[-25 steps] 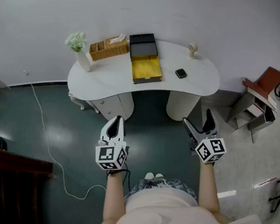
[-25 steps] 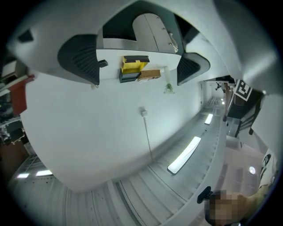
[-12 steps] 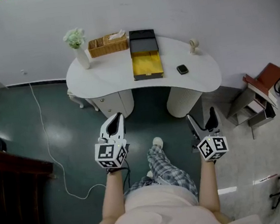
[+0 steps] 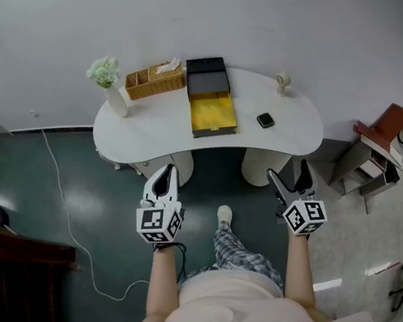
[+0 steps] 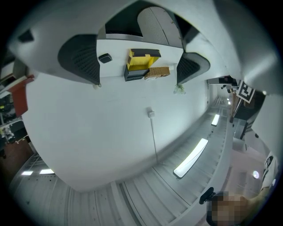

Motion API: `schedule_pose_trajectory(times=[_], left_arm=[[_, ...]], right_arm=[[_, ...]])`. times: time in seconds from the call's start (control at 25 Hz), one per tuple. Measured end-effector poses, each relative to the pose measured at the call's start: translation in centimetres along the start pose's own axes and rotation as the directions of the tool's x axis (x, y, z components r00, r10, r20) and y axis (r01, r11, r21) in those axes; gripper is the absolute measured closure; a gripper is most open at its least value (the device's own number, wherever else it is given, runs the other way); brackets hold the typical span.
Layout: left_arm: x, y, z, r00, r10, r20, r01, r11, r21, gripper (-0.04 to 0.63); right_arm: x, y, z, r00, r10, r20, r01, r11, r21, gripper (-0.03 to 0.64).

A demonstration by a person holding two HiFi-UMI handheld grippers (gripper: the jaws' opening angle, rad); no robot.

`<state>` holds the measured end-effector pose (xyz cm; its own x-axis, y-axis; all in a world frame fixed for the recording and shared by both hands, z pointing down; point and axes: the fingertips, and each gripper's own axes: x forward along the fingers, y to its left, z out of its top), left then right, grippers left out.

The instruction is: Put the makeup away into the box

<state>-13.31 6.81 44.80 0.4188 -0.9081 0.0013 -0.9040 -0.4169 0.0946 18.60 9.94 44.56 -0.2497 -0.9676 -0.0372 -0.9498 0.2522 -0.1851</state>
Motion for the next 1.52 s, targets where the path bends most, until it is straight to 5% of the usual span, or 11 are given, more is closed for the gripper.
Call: schedule_pose_trajectory(times=[0.96,1.52], left_arm=[[28.7,10.0,1.9,0.998,0.062,-0.013,-0.062,0.998,-0.009,0.557],[36.0,10.7,0.1,0.996,-0.021,-0.091,0.017,0.999,-0.038,0.557]], right_arm=[[31.3,-11.1,-0.5,0.993,0.055,-0.102,-0.058,0.998,-0.028,0.084],[34.7,-15.4,-2.5,0.979,-0.038,-0.198,0.031,0.999,-0.043,0.084]])
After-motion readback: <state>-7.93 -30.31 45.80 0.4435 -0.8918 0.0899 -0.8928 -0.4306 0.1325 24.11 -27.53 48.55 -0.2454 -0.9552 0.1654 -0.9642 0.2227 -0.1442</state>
